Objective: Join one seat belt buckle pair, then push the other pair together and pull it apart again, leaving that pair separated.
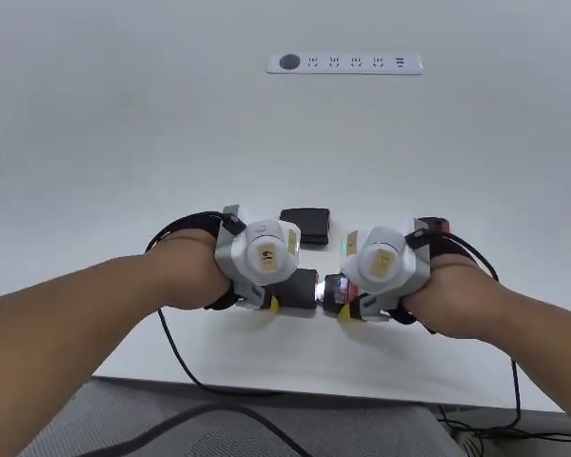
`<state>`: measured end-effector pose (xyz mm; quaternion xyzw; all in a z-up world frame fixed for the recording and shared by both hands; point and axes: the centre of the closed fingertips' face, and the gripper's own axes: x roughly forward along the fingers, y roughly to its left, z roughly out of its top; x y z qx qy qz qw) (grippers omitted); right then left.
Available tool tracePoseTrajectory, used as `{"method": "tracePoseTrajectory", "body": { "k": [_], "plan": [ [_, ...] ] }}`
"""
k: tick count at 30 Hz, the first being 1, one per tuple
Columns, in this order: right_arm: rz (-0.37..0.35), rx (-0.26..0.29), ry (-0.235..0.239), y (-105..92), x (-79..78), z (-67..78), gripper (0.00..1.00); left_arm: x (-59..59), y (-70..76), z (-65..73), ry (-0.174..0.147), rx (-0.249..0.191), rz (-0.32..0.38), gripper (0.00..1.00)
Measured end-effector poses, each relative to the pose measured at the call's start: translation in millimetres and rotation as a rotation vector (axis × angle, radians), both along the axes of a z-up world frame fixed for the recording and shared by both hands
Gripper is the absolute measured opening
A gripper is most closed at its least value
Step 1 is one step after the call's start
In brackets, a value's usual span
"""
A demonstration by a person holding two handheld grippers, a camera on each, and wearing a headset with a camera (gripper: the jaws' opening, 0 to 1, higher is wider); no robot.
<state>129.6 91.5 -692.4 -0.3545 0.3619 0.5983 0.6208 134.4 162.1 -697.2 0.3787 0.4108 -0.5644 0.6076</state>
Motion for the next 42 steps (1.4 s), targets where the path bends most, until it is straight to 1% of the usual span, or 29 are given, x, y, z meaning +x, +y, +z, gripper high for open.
{"method": "tracePoseTrajectory", "body": {
  "k": [2,4,13,18,23,26,33,35,38,40,42],
  "plan": [
    [-0.019,0.009,0.006,0.6,1.3,0.1,0.32,-0.1,1.0,1.2,0.004,-0.024,0.015,0.30],
    [-0.023,0.014,0.007,0.3,1.6,0.2,0.32,-0.1,-0.4,1.5,0.005,-0.026,0.023,0.30],
    [-0.017,0.033,0.012,1.3,4.6,-0.8,0.32,-2.0,-2.3,4.1,0.005,-0.003,0.008,0.30],
    [-0.012,0.049,0.017,0.7,5.4,-1.1,0.32,-2.7,-2.0,4.9,0.005,-0.004,0.009,0.30],
    [-0.011,0.050,0.016,0.4,4.3,-1.8,0.33,-2.9,-2.8,5.1,0.005,-0.008,0.010,0.30],
    [-0.016,0.053,0.017,0.6,4.7,-2.0,0.33,-2.6,-3.1,4.1,0.004,0.004,0.013,0.31],
    [-0.015,0.060,0.022,-1.5,2.2,-0.7,0.34,-2.8,-3.1,4.7,-0.001,0.010,0.015,0.32],
    [-0.010,0.063,0.020,-1.1,1.1,0.4,0.34,-1.8,-2.5,4.4,0.010,0.006,0.033,0.33],
    [-0.020,0.062,0.018,-0.9,1.3,-0.2,0.35,-0.2,-2.0,3.9,0.012,0.014,0.029,0.34],
    [-0.028,0.066,0.015,-0.8,1.4,-0.2,0.35,-0.1,-0.9,4.0,0.010,0.020,0.034,0.34],
    [-0.019,0.072,0.015,-0.9,-2.1,3.1,0.36,-2.0,1.6,5.9,0.006,0.016,0.035,0.33]
  ]
}}
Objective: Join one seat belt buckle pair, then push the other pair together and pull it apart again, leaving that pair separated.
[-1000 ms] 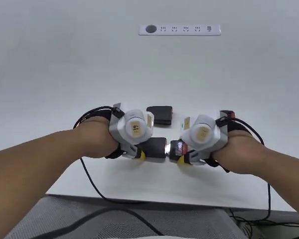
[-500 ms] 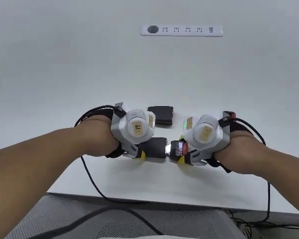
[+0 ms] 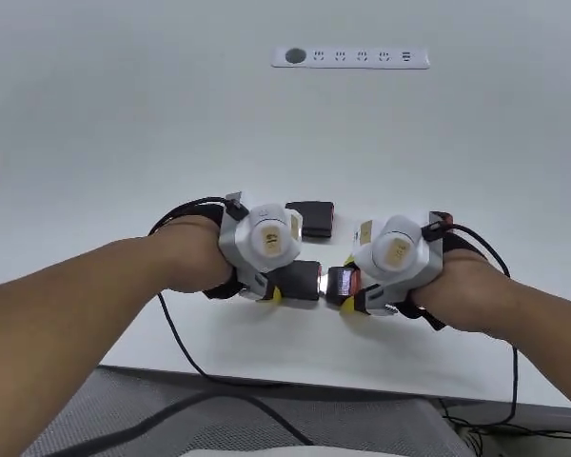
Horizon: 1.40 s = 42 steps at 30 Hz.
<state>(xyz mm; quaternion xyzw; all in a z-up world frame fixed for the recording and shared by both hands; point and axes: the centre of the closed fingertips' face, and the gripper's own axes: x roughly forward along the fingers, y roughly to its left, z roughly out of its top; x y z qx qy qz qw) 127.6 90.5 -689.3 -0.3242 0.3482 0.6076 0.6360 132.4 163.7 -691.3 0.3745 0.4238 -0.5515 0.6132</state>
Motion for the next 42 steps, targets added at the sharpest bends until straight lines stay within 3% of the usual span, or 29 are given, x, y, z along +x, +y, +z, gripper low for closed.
{"method": "tracePoseTrajectory", "body": {
  "k": [3,5,9,15,18,25,30,34,42],
  "plan": [
    [-0.008,0.025,-0.004,1.5,0.3,7.8,0.36,3.9,0.6,8.6,0.008,-0.052,0.094,0.34],
    [-0.026,0.050,-0.004,3.1,2.5,11.7,0.37,2.5,0.7,22.0,-0.007,-0.060,0.090,0.34],
    [-0.037,0.062,-0.011,1.4,1.7,25.7,0.37,7.4,0.8,27.2,-0.036,-0.067,0.078,0.35],
    [-0.041,0.075,-0.027,-7.5,9.0,28.9,0.34,22.9,-8.4,50.8,-0.086,-0.098,0.069,0.35],
    [-0.052,0.075,-0.039,-13.3,11.0,36.3,0.34,30.9,-12.7,49.6,-0.102,-0.113,0.083,0.36],
    [-0.098,0.057,-0.063,-36.3,33.3,34.7,0.34,42.0,-21.1,48.4,-0.106,-0.124,0.087,0.38],
    [-0.124,0.037,-0.081,-57.9,52.1,36.5,0.34,58.0,-24.6,48.0,-0.120,-0.129,0.080,0.40],
    [-0.146,0.015,-0.098,-77.1,68.3,34.0,0.35,77.1,-23.8,46.4,-0.133,-0.125,0.078,0.41],
    [-0.165,-0.050,-0.120,-113.1,90.1,29.8,0.35,98.8,-21.6,35.5,-0.124,-0.117,0.068,0.42]
  ]
}}
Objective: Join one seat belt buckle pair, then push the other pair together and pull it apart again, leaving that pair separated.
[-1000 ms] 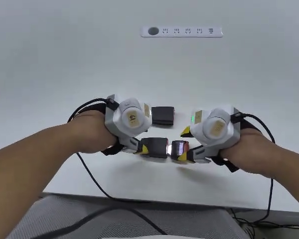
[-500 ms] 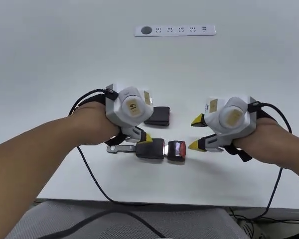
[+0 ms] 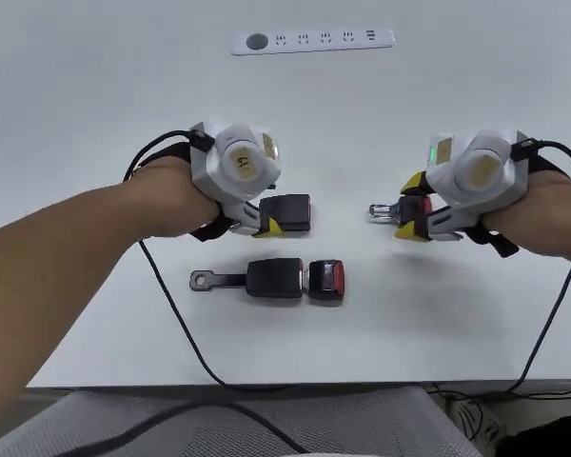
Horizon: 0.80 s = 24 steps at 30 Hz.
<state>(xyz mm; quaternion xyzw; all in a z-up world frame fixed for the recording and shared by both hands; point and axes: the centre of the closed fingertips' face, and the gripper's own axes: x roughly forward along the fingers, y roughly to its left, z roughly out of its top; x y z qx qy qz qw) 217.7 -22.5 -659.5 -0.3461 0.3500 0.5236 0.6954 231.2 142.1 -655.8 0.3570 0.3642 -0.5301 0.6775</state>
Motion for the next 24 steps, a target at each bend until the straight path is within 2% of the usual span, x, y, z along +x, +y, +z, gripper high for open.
{"method": "tracePoseTrajectory", "body": {
  "k": [3,4,5,6,9,15,18,21,24],
  "plan": [
    [-0.002,-0.017,0.005,-10.3,5.6,-6.4,0.35,1.8,-0.3,-3.7,0.005,0.005,-0.007,0.42],
    [0.000,-0.023,0.007,-12.8,7.1,-9.2,0.35,1.1,-1.9,-10.4,0.005,0.017,-0.024,0.41],
    [0.004,-0.030,0.007,-14.1,7.7,-11.1,0.35,3.0,3.4,-14.3,-0.027,0.077,-0.073,0.41],
    [0.019,-0.043,0.004,-16.1,8.6,-14.8,0.35,-0.8,5.9,-14.5,-0.043,0.118,-0.144,0.41],
    [0.031,-0.052,0.017,-18.7,10.9,-21.2,0.35,-2.3,2.2,-18.7,-0.009,0.086,-0.107,0.40],
    [0.042,-0.057,0.050,-22.4,9.9,-26.1,0.34,0.5,0.8,-22.1,0.008,0.076,-0.094,0.39],
    [0.047,-0.060,0.065,-25.3,11.3,-34.1,0.34,4.0,3.5,-26.8,0.031,0.069,-0.080,0.38],
    [0.049,-0.052,0.072,-24.4,9.9,-34.7,0.34,3.6,5.5,-34.6,0.048,0.067,-0.094,0.34],
    [0.065,-0.058,0.067,-24.5,10.1,-35.7,0.34,2.9,6.3,-39.0,0.046,0.082,-0.114,0.33]
  ]
}}
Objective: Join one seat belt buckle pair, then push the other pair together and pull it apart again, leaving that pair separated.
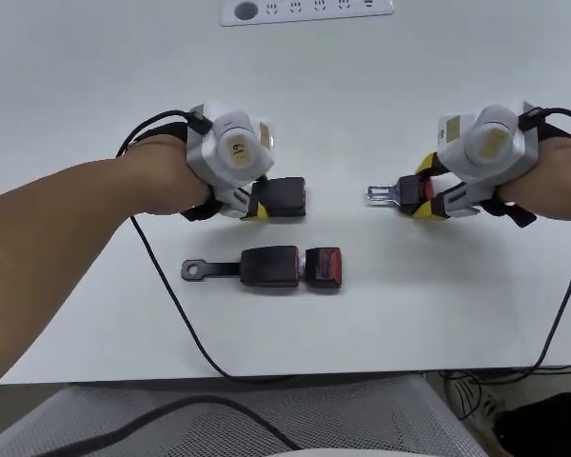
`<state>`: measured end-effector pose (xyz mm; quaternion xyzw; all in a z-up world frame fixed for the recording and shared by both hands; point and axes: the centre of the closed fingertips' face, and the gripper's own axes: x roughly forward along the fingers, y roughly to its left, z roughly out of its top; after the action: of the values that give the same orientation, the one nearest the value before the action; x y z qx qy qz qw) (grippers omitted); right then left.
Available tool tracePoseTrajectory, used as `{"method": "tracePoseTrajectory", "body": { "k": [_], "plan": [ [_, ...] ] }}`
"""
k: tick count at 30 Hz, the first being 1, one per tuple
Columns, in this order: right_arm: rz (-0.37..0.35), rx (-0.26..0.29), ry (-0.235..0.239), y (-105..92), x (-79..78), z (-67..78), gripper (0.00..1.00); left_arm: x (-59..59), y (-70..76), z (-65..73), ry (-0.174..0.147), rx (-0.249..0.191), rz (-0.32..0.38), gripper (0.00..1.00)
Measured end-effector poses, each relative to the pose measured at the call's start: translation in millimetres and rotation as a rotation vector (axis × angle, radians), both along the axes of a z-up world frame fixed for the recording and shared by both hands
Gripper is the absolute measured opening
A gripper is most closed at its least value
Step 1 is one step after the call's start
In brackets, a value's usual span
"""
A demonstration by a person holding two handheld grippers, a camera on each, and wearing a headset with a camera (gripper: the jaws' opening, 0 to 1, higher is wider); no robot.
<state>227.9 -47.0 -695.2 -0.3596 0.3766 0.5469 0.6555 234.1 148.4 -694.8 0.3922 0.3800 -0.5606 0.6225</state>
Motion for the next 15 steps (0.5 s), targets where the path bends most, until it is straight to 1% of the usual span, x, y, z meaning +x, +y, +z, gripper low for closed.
{"method": "tracePoseTrajectory", "body": {
  "k": [1,2,3,5,7,9,10,12,15],
  "plan": [
    [0.003,0.002,0.002,0.9,-1.9,1.8,0.34,0.3,0.6,-1.1,-0.001,0.004,0.002,0.33],
    [0.012,0.007,0.004,0.9,-2.5,2.1,0.34,-1.3,0.7,0.9,-0.002,0.007,-0.003,0.33],
    [0.014,0.010,0.006,2.8,-5.0,5.6,0.33,-1.5,0.8,0.0,-0.004,0.010,-0.008,0.33],
    [0.014,0.024,0.015,0.7,-1.4,1.3,0.33,-1.3,0.9,0.5,0.007,0.006,-0.005,0.33],
    [0.014,0.030,0.020,1.6,-2.6,3.3,0.33,-3.7,-0.6,0.8,0.013,-0.002,-0.014,0.32],
    [0.006,0.036,0.026,4.9,-6.0,7.5,0.33,-4.2,-1.0,0.7,0.022,-0.010,-0.003,0.32],
    [-0.001,0.037,0.030,3.2,-1.7,2.0,0.33,-4.4,-1.0,0.9,0.021,-0.010,-0.005,0.32],
    [-0.015,0.038,0.034,2.7,0.3,-0.2,0.33,-4.3,-1.0,-0.3,0.014,0.001,-0.021,0.32],
    [-0.028,0.041,0.029,4.6,1.4,-0.1,0.33,-5.0,-1.4,1.1,0.018,0.005,-0.019,0.32]
  ]
}}
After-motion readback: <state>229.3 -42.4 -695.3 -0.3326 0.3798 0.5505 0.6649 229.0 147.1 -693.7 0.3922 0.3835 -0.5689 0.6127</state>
